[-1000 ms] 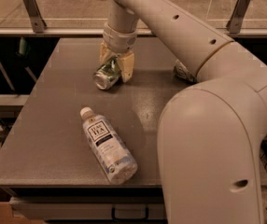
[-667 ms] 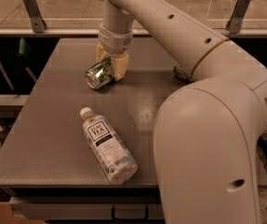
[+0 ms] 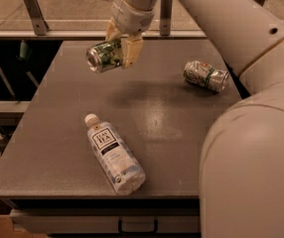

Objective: Pick green can

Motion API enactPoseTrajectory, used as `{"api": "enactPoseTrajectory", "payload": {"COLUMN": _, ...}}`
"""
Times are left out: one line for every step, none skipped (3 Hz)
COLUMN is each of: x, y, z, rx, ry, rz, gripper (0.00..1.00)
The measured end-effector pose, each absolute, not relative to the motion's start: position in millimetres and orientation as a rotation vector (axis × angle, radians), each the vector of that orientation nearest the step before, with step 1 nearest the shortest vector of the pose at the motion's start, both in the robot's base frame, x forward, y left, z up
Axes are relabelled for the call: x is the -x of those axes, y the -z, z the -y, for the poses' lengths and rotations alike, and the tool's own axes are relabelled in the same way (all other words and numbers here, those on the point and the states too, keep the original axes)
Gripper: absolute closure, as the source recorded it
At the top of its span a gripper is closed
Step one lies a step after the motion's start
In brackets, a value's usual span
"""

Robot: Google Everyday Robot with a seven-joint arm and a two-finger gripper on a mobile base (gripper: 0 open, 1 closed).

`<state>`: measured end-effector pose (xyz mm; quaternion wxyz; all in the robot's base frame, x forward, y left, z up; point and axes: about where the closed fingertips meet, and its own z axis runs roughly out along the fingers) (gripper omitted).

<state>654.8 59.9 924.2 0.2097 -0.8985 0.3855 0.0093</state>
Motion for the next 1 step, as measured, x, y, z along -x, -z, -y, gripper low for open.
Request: {"api": "enactPoseTrajectory", "payload": {"x": -631.2, "y": -963.0, "z": -48.4, "rx": 2.31, "ry": -0.078, "rz": -1.114, "gripper": 1.0}}
